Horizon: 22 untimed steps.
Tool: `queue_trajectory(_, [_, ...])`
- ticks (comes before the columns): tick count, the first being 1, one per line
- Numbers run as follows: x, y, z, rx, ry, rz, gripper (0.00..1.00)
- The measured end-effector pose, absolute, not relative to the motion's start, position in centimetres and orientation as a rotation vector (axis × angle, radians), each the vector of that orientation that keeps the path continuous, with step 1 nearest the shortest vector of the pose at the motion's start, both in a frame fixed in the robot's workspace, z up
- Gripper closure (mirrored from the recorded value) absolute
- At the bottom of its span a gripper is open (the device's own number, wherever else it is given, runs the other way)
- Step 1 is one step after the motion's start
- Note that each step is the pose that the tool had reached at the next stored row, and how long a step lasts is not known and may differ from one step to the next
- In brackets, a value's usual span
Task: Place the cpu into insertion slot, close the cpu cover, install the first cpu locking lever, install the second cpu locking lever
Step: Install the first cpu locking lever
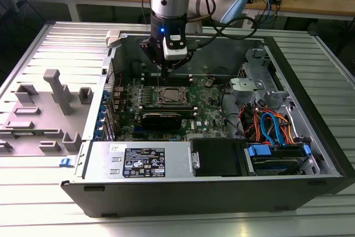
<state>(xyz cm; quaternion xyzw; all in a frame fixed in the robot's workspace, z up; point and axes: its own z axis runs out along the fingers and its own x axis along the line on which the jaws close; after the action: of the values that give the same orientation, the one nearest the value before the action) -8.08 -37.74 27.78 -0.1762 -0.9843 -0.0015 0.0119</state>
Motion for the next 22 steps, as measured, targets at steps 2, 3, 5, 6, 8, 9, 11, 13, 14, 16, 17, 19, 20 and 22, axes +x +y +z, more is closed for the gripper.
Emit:
queue_trajectory(2, [-8.1,-37.7,27.8,-0.499,-3.077,-0.004,0.89])
queue_trajectory(3, [-8.1,-37.7,27.8,-0.468,-3.082,-0.003,0.89])
queue_trajectory(5, [-8.1,-37.7,27.8,-0.407,-3.091,-0.003,0.89])
queue_trajectory(6, [-8.1,-37.7,27.8,-0.381,-3.094,-0.003,0.89])
queue_trajectory(8, [-8.1,-37.7,27.8,-0.356,-3.097,-0.002,0.89])
queue_trajectory(9, [-8.1,-37.7,27.8,-0.351,-3.098,-0.002,0.89])
queue_trajectory(11, [-8.2,-37.7,27.8,-0.333,-3.1,-0.002,0.89])
queue_trajectory(13, [-8.3,-37.7,27.8,-0.308,-3.102,-0.002,0.89])
queue_trajectory(14, [-8.4,-37.7,27.8,-0.288,-3.104,-0.002,0.89])
queue_trajectory(16, [-8.5,-37.7,27.8,-0.246,-3.108,-0.001,0.89])
queue_trajectory(17, [-8.6,-37.7,27.8,-0.231,-3.109,-0.001,0.89])
queue_trajectory(19, [-8.7,-37.7,27.8,-0.197,-3.111,0.0,0.89])
queue_trajectory(20, [-8.8,-37.7,27.8,-0.183,-3.112,0.0,0.89])
queue_trajectory(22, [-9.1,-37.7,27.7,-0.148,-3.114,0.0,0.89])
